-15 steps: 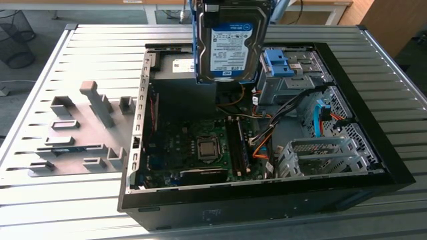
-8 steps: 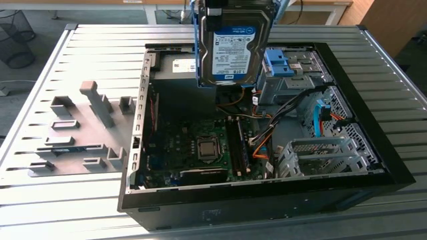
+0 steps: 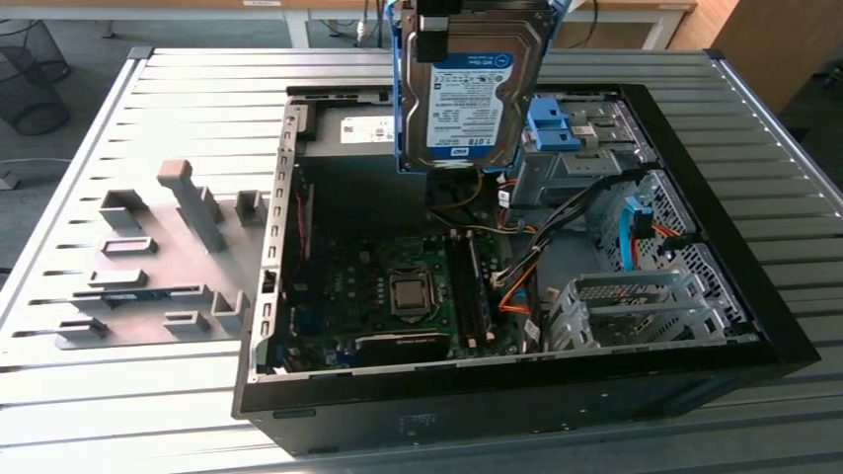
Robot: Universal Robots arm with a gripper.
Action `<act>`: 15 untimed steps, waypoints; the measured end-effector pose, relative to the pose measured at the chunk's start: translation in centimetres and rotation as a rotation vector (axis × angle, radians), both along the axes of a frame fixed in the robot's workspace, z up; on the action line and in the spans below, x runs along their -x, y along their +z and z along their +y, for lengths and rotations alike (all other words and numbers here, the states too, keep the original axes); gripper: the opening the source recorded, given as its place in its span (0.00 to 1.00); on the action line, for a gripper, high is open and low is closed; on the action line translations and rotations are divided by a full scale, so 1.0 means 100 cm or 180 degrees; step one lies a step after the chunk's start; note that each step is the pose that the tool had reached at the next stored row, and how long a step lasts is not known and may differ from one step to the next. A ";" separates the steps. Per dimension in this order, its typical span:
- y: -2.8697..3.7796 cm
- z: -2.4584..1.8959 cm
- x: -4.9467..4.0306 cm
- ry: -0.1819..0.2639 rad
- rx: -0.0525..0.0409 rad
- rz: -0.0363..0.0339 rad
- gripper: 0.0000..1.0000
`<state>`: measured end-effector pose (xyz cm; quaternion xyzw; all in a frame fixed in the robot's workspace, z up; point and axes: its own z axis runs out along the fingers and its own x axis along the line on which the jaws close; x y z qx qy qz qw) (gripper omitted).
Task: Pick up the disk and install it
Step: 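Insert the disk into the insertion slot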
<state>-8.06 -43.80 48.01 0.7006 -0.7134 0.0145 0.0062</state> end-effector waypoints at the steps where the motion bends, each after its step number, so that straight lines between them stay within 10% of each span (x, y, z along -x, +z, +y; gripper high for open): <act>1: 0.0000 0.0000 -0.0004 0.0000 0.0000 0.0000 0.36; 15: 0.0000 -0.0026 -0.0004 0.0000 0.0000 0.0000 0.36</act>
